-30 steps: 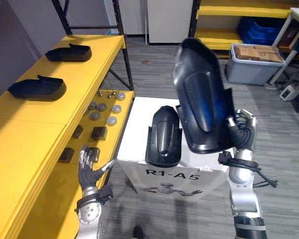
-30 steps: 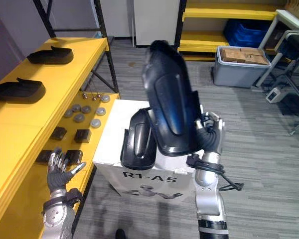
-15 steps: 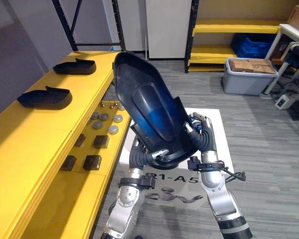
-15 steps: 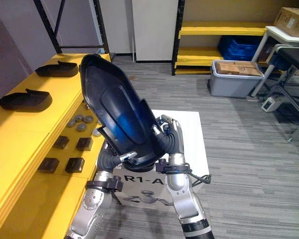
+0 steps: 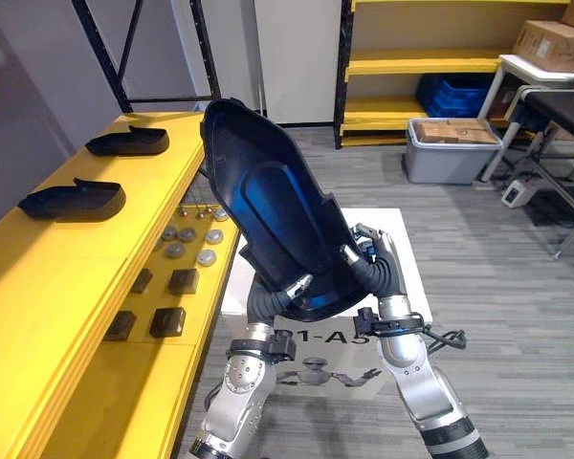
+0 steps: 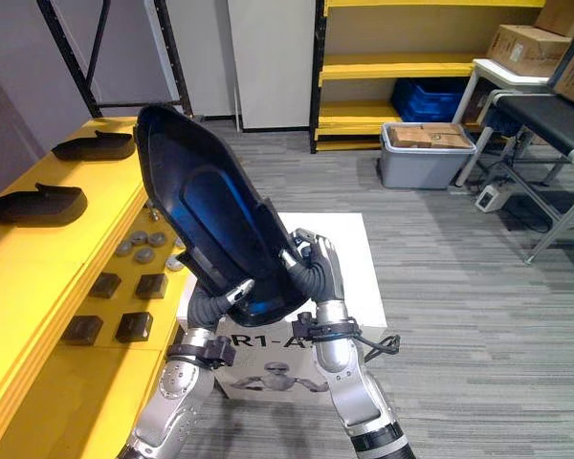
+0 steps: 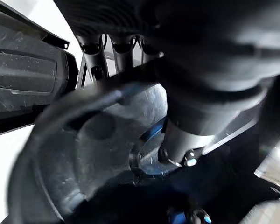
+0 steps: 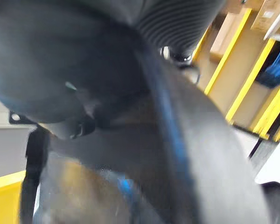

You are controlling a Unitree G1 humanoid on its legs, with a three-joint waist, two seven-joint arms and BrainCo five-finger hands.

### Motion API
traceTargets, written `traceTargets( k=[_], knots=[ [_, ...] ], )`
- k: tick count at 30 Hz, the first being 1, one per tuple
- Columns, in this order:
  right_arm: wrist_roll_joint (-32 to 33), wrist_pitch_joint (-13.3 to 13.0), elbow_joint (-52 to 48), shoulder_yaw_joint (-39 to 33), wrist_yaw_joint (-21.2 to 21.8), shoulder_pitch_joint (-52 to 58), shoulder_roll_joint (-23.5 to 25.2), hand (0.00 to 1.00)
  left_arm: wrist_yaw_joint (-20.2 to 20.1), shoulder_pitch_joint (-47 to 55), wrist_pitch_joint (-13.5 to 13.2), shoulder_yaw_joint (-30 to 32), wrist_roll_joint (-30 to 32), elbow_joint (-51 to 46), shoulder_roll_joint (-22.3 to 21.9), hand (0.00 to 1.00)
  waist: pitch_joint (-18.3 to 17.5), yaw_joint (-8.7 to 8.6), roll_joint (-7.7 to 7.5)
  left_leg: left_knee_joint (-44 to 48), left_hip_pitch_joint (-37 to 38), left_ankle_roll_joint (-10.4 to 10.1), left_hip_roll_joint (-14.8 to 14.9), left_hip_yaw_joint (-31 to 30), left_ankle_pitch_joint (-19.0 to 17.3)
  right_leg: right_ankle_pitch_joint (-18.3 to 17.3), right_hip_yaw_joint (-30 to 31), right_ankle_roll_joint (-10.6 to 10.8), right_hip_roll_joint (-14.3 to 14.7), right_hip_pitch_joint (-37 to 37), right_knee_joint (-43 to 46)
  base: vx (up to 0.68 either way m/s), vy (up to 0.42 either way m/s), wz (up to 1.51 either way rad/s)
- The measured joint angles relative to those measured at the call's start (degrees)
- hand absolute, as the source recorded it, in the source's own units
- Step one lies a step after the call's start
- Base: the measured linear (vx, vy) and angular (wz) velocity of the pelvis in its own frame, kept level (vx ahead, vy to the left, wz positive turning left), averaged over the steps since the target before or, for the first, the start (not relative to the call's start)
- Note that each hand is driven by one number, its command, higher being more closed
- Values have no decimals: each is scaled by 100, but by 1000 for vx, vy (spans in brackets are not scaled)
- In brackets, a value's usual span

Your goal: Walk over and take plastic housings, then place them on the shelf

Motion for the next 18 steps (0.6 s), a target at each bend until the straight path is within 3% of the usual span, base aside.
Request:
traceTargets(
  k=[8,13,15,18],
  knots=[
    [253,-247,78,3,261,344,26,0,2,1,56,119,37,3,139,100,-98,0,-67,0,-13,-1,3,-4,22,11,0,-6,2,-14,12,0,0,0],
    [483,-390,27,-294,586,408,-122,0,-150,29,101,267,416,3,83,100,-98,16,-70,-2,-3,3,16,-6,39,25,1,-11,14,-5,12,-8,0,0],
    [732,-439,-160,-634,733,419,-221,0,-270,81,132,415,590,0,35,100,-93,11,-78,-19,-1,3,20,-2,40,29,10,-8,19,-5,12,-38,3,-2],
    [1504,-509,-662,-1687,825,415,-382,0,-463,316,141,694,739,-25,-32,100,-84,12,-95,-22,-3,0,25,15,37,31,28,-5,23,-14,5,0,0,0]
  ],
)
